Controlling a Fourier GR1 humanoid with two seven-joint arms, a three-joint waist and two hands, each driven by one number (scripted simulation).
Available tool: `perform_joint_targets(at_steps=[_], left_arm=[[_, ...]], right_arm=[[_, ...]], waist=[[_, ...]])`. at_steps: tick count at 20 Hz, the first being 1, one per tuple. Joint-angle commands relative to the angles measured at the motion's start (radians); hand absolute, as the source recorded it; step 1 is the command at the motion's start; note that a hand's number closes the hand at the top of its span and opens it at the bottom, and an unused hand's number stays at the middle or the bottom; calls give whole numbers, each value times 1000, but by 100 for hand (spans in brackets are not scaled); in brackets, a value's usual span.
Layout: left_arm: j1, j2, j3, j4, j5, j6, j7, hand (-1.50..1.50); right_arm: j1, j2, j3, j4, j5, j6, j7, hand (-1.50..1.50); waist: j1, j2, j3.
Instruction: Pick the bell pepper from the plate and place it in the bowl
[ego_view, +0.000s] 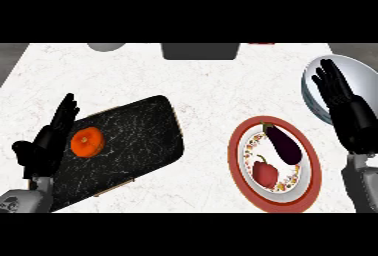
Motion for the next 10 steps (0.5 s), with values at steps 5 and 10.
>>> perform_joint_targets(at_steps=[5,10], left_arm=[[-7,-120,-60,-38,99,-64,41,0],[11,-156,-67,-50,152,-82,72,0]], right_arm=[[186,-50,25,-144,430,-359,57,150],[321,34,-92,-143,612,-681,99,-150]], waist=[[-83,-21,14],[-134,-22,18]])
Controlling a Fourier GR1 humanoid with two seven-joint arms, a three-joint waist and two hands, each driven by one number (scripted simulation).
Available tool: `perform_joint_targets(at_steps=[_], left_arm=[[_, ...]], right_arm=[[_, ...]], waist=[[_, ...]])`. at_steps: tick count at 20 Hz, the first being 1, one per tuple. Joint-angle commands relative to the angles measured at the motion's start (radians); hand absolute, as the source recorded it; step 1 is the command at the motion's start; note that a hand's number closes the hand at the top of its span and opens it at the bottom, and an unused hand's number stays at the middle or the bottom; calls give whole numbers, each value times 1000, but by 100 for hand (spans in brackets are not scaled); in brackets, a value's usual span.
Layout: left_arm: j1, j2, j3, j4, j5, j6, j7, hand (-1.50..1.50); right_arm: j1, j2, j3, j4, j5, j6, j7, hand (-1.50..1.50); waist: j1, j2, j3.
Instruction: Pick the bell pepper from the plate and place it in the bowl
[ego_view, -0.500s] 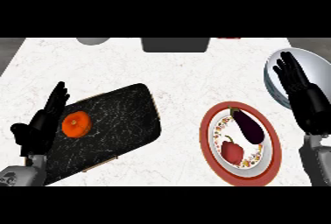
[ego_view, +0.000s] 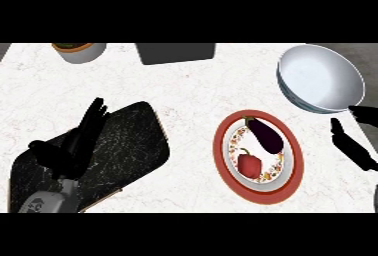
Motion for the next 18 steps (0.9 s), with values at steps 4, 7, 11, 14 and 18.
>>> perform_joint_targets(at_steps=[4,7,11,14,18], left_arm=[[-10,-61,-70,-40,49,-55,51,0],[-14,-51,-66,-37,51,-64,54,0],[-19,-57,-81,-61,50,-65,69,0],[-27,-69,-84,-69,51,-55,76,0],[-37,-80,-104,-75,47,-66,73,0]], right_arm=[[220,182,206,-119,430,-297,-5,-150],[289,232,261,-81,635,-314,99,-150],[382,272,195,-51,846,-276,273,-150],[411,359,190,-60,994,-209,407,-150],[390,363,269,-98,1083,-60,643,-150]], waist=[[69,10,7],[89,20,2],[82,25,-2],[100,30,-1],[132,34,2]])
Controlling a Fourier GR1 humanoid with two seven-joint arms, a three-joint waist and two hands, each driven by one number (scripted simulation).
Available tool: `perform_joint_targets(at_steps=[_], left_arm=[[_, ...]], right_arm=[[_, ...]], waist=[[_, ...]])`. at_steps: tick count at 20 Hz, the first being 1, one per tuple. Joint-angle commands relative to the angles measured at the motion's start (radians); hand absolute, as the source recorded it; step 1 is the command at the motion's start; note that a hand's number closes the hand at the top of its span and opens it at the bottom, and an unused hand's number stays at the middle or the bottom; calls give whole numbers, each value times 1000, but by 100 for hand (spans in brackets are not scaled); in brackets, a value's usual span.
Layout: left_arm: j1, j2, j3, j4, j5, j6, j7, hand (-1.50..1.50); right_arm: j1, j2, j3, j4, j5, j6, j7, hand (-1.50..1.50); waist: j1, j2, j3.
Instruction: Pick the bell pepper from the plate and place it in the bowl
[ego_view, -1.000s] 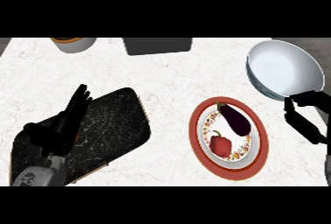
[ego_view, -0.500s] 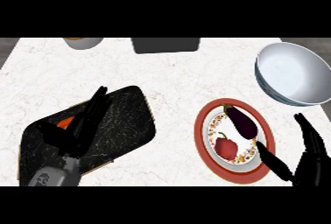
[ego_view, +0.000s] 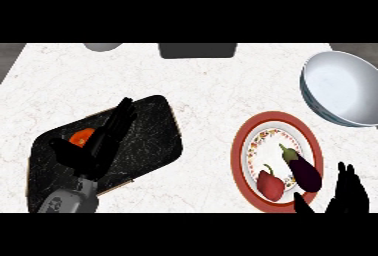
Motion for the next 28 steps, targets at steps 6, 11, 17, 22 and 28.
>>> perform_joint_targets(at_steps=[6,11,17,22,28], left_arm=[[-42,-28,-19,-30,4,16,52,0],[-24,-27,-34,-23,-5,3,52,0],[-10,-32,-39,-13,-25,3,22,0],[-30,-25,-13,17,-11,-4,35,0],[-26,-22,-6,-21,7,-12,65,0]], right_arm=[[-136,32,206,-82,214,374,613,-150],[-248,33,278,-97,217,595,892,-150],[-299,32,237,-43,144,651,930,-150],[-295,32,239,-45,88,664,931,-150],[-365,32,215,61,74,652,931,-150]], waist=[[56,-1,10],[55,-4,13],[44,-2,14],[30,-3,14],[43,-3,15]])
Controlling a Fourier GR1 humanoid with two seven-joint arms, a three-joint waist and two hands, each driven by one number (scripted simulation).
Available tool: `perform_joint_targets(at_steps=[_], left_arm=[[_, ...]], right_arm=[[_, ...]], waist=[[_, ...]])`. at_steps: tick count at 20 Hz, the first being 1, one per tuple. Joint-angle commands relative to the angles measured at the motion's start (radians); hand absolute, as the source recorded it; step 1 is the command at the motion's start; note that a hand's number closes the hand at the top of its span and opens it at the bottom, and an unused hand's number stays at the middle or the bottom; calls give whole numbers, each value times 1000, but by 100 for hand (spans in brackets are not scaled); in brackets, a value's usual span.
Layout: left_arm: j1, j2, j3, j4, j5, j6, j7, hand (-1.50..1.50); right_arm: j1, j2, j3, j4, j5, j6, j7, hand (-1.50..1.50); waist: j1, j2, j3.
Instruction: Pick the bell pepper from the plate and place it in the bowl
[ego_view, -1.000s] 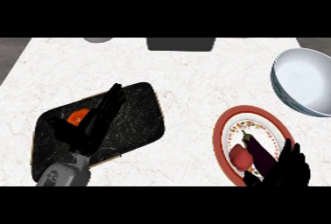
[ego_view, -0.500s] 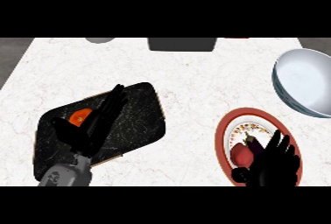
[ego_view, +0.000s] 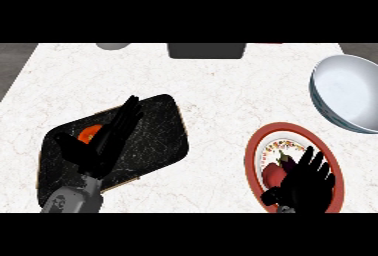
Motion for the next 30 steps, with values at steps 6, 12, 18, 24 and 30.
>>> perform_joint_targets(at_steps=[6,12,18,24,30], left_arm=[[-9,-20,-3,12,-14,3,-10,0],[-8,-25,-7,-1,-25,13,10,0],[16,-3,15,-40,-2,-11,20,0],[-17,-14,31,5,-4,-12,19,0],[-8,-20,19,6,-35,-9,7,0]], right_arm=[[-88,7,-7,93,-8,37,242,-150],[-101,7,-23,147,-3,-14,242,-150],[-123,7,-45,187,9,-49,242,-150],[-89,7,-25,228,-10,-142,242,-150],[-79,7,-1,231,13,-200,242,150]], waist=[[-3,0,0],[-5,-2,1],[4,-3,1],[-7,0,2],[-10,-3,2]])
